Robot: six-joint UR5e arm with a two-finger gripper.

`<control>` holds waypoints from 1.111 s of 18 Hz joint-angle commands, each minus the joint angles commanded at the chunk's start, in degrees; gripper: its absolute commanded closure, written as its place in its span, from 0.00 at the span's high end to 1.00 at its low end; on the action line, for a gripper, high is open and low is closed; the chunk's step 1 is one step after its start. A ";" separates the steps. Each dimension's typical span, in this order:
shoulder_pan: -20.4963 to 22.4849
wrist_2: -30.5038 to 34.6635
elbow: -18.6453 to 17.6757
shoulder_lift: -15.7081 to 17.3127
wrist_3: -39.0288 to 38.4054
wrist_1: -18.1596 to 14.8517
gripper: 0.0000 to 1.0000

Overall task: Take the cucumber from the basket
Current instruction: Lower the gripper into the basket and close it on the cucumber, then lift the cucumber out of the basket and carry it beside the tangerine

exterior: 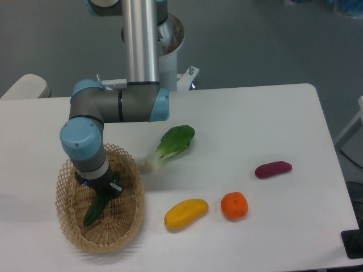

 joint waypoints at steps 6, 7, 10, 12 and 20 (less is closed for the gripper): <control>5.35 -0.09 8.25 1.67 6.06 -3.85 0.29; 6.76 -0.09 9.75 1.93 8.68 -6.04 0.29; 18.53 -0.88 12.58 4.39 28.11 -9.85 0.29; 21.69 -1.75 12.67 4.75 33.64 -9.85 0.29; 31.98 -3.69 12.67 5.45 53.77 -12.13 0.29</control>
